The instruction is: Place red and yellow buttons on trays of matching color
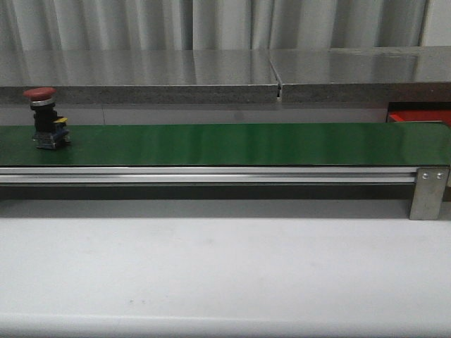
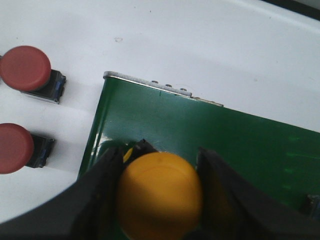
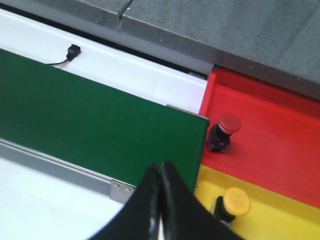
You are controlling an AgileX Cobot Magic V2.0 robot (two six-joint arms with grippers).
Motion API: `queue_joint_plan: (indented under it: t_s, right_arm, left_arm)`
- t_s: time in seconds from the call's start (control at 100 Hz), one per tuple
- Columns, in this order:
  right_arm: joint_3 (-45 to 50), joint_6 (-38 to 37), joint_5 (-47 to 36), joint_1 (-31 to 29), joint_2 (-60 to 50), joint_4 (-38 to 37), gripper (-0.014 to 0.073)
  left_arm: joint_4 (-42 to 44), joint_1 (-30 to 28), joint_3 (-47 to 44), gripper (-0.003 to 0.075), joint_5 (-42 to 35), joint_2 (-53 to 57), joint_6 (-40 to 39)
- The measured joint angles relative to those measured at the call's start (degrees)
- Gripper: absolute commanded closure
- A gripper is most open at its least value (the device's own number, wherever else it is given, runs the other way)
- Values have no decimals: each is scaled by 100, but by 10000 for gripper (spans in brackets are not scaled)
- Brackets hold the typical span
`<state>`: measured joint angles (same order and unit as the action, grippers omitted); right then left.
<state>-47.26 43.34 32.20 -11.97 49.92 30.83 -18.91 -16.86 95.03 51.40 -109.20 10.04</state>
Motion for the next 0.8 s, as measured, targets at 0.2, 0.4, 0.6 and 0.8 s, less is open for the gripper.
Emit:
queue_joint_plan:
  t_s: [0.2,0.4,0.6,0.8]
  right_arm:
    - [0,0,0,0,0,0,712]
    - [0,0,0,0,0,0,712]
    - [0,0,0,0,0,0,712]
    - [0,0,0,0,0,0,712]
  left_arm:
    - [132,0,0,741,8,-187,0]
    - [196,0,0,732,23,-247,0]
    - [222,0,0,451,23,-247,0]
    - [127,0,0,161,27,-247,0]
